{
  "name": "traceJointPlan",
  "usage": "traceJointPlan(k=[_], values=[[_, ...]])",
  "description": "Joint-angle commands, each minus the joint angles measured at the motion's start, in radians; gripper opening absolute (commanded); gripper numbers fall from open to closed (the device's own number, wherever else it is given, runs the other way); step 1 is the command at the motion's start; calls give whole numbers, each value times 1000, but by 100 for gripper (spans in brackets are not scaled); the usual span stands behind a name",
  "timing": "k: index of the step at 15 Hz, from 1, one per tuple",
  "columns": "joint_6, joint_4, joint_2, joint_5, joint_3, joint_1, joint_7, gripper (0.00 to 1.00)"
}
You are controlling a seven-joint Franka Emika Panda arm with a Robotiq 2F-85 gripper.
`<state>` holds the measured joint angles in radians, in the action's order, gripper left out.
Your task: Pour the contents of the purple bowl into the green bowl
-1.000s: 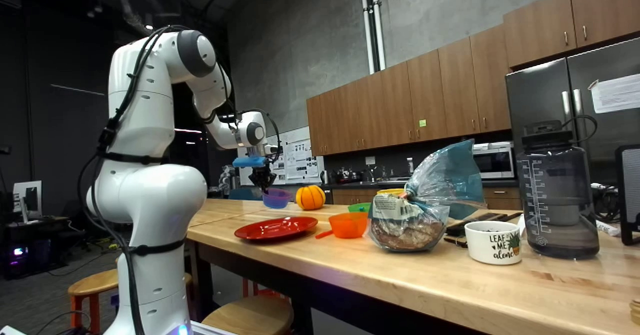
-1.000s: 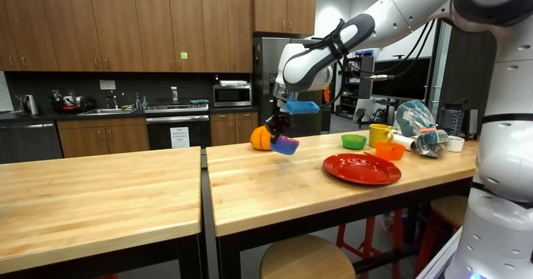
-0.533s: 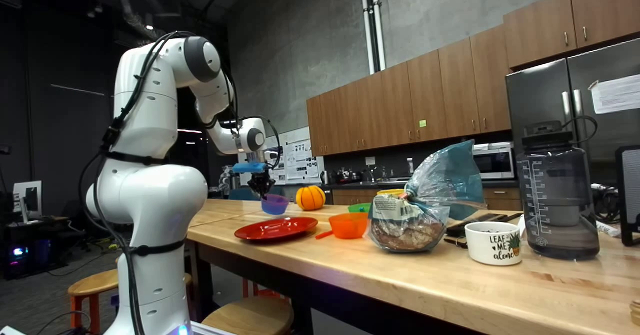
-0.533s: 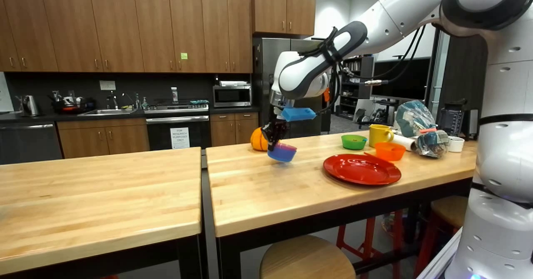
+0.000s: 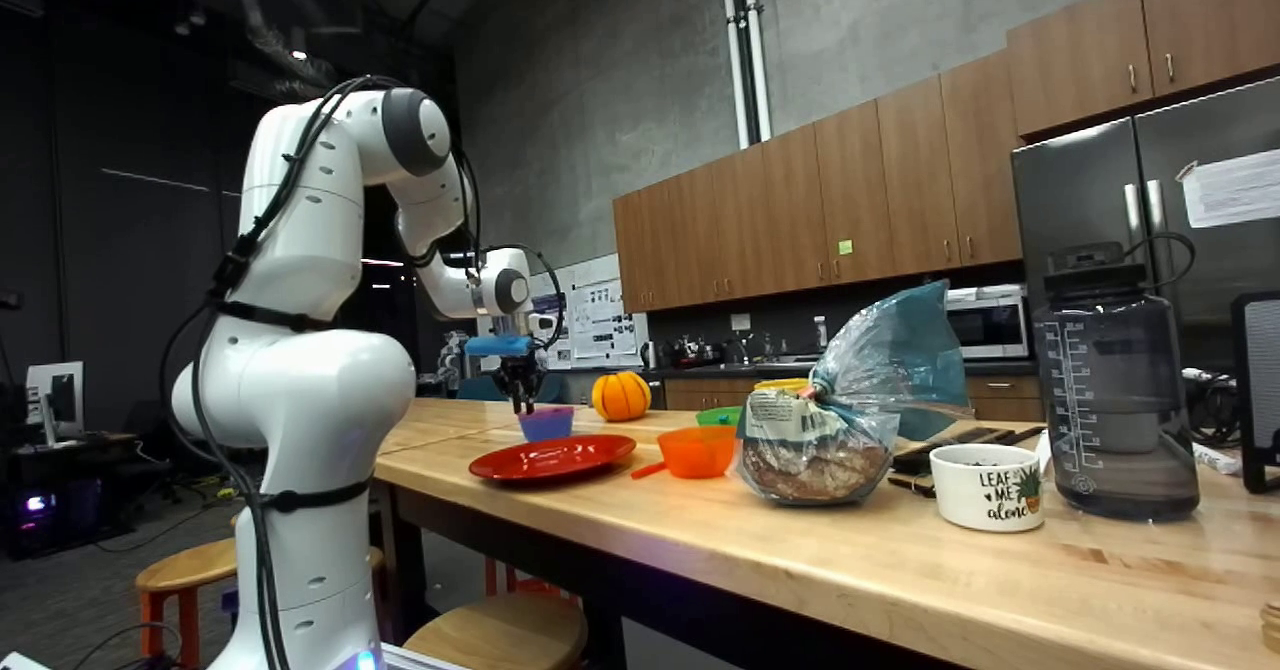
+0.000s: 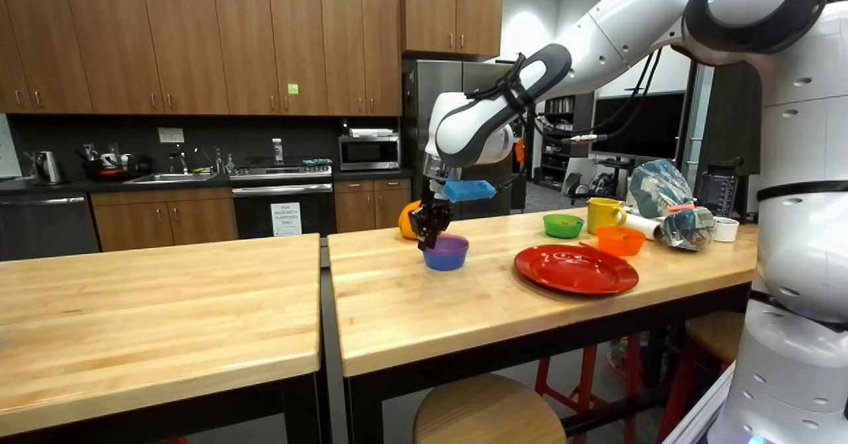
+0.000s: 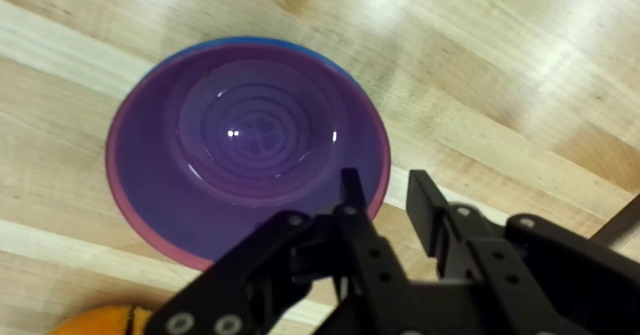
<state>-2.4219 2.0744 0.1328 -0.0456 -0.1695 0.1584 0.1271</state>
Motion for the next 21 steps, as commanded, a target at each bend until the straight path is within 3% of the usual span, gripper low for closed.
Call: traceJointPlan(k=[1, 7, 12, 21], values=[[6, -13, -22, -61, -5, -6, -85, 61], [25, 20, -97, -265, -3, -29, -288, 100], [12, 88, -166, -357, 18, -41, -356, 100], [-53, 252, -304, -426, 80, -38, -377, 100]])
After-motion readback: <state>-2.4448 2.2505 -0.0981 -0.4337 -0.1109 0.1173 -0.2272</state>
